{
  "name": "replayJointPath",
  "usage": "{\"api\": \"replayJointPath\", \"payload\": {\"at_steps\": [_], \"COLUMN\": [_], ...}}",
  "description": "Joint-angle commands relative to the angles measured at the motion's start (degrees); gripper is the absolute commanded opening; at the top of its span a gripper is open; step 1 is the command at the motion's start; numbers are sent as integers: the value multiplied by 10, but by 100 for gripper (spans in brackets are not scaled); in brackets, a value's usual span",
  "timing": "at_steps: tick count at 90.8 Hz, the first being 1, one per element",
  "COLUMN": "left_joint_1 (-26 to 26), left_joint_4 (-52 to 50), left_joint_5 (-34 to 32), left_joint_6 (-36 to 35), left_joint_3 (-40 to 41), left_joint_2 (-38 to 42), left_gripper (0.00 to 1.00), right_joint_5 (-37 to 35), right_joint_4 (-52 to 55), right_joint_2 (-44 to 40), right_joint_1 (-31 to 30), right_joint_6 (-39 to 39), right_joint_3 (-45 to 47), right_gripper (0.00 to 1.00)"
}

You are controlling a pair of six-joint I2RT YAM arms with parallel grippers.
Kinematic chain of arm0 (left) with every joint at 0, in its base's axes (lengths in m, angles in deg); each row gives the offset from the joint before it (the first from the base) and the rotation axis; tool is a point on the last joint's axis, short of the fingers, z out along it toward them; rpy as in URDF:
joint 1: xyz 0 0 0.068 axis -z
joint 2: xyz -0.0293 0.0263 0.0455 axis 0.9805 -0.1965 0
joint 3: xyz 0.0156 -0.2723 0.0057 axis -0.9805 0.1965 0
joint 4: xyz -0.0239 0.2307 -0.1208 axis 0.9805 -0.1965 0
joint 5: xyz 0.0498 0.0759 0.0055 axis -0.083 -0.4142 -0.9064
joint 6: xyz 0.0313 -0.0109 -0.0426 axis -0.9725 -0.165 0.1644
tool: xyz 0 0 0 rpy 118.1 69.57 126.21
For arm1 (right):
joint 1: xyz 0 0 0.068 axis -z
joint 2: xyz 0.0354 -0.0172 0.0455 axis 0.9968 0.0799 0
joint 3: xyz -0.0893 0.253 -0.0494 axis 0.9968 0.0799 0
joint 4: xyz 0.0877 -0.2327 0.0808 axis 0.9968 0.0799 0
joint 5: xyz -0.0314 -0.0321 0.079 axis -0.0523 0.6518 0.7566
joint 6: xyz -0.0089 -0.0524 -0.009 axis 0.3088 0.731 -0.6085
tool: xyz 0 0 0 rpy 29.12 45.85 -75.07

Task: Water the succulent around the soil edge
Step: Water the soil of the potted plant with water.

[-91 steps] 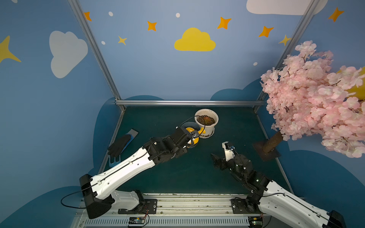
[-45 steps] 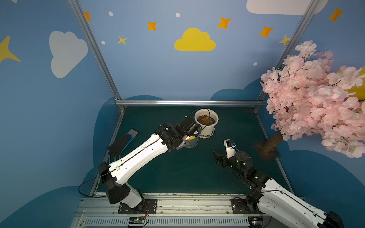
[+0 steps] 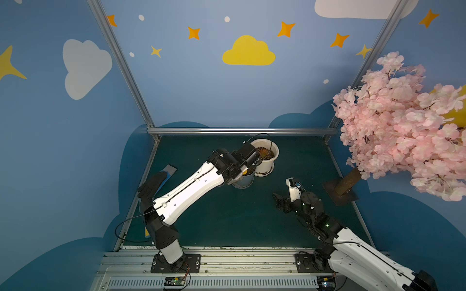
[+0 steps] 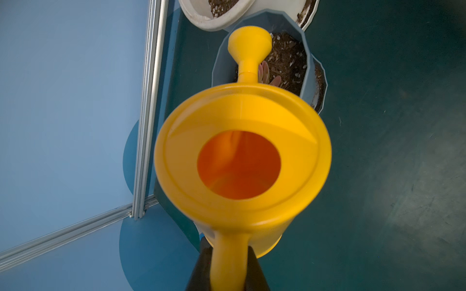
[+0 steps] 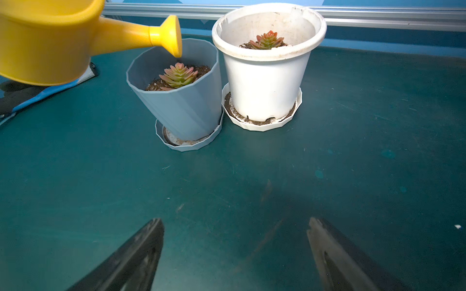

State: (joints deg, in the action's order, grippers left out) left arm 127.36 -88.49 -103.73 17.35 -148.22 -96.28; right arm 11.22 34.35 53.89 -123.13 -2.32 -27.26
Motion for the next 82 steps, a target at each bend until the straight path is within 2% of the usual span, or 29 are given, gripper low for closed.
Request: {"api": "replayJointPath", "payload": {"at_steps": [1, 58, 82], "left_joint_1": [-6, -23, -26], "left_joint_4": [-15, -20, -22], "left_joint_5": [-14, -29, -43], "left_joint_6": [-6, -24, -22], "left_joint_3": [-22, -60, -68], "left_joint_2": [-16, -56, -65], "left_gripper": [3, 3, 3], "right_joint_5": [13, 8, 34], "right_joint_4": [-23, -10, -19], "right_joint_2": [0, 3, 3], "right_joint_1": [4, 14, 15], "right_joint_6": [2, 2, 6], "right_joint_3": [3, 5, 5], "right_gripper": [95, 95, 95]}}
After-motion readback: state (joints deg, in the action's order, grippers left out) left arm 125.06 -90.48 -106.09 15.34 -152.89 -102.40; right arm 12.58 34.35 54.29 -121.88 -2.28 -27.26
